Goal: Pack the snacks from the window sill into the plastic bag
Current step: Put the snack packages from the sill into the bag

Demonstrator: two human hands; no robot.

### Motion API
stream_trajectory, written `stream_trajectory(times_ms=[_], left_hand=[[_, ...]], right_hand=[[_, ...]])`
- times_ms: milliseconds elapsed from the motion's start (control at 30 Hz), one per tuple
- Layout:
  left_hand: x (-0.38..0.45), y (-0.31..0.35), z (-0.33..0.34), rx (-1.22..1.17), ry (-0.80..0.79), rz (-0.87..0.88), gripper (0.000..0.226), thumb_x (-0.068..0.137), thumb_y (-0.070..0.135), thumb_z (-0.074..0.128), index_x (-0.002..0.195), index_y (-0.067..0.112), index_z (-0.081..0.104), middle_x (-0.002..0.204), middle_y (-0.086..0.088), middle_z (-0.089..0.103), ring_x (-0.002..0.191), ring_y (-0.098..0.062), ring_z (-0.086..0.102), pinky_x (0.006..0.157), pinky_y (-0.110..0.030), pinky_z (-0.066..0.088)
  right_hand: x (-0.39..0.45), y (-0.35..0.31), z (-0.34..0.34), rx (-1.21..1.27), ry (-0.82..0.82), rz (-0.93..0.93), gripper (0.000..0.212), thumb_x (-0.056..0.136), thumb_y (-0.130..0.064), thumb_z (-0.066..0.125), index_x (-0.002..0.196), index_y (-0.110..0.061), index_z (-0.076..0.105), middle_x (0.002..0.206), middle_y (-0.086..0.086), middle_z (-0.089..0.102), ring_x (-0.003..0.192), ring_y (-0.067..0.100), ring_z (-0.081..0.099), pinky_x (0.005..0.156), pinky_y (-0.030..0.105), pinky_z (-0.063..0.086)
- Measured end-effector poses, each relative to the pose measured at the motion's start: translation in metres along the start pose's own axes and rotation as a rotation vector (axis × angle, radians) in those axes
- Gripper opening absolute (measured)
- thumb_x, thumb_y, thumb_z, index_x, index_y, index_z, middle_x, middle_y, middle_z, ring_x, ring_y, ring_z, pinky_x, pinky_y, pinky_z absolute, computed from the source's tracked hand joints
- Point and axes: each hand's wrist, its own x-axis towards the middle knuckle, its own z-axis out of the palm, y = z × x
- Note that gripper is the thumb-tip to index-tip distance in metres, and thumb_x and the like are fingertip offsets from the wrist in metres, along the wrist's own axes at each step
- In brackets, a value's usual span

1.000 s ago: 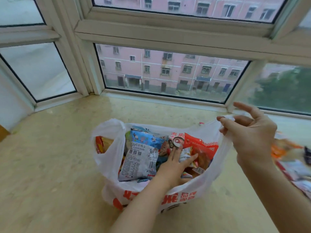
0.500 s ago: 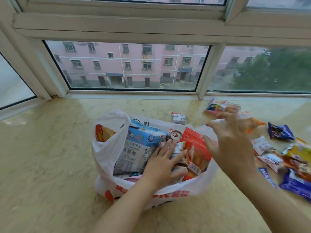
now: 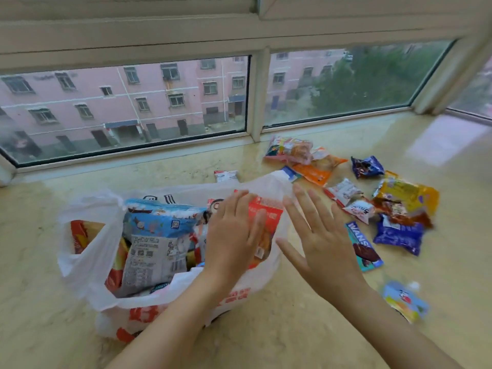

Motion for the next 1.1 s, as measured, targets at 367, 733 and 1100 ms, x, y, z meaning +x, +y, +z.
stream_trajectory(times_ms=[367,733,1100], left_hand=[[0.037,0.089,0.106,0.356,0.257,0.056,0.062,0.061,0.027,0.082,0.101,0.009,0.038,0.106,-0.009,0.035,0.095,-0.029,0.038,0.08,-0.037,0.029],[0.039,0.136,0.223,0.431,0.035,0.109,0.072,0.061,0.028,0.078,0.124,0.018,0.043,0.136,-0.007,0.046,0.134,-0.025,0.031,0.113,-0.045,0.021],[0.009,0.148,0.339,0.37,-0.595,-0.15,0.076,0.087,0.071,0.034,0.151,0.04,0.008,0.161,-0.008,0.004,0.147,-0.03,0.005,0.108,-0.047,0.023]], right_hand=[[-0.063,0.164,0.03,-0.03,-0.163,0.214,0.067,0.089,-0.054,0.034,0.144,-0.016,0.04,0.153,0.005,0.034,0.142,0.022,0.03,0.106,0.049,0.035],[-0.104,0.261,0.087,0.072,-0.237,0.192,0.065,0.093,-0.057,0.025,0.14,-0.018,0.047,0.151,0.005,0.038,0.136,0.023,0.033,0.106,0.045,0.03],[-0.162,0.286,0.12,0.158,-0.41,0.367,0.079,0.078,-0.071,0.037,0.132,-0.016,0.054,0.148,0.009,0.042,0.129,0.03,0.047,0.096,0.047,0.047]])
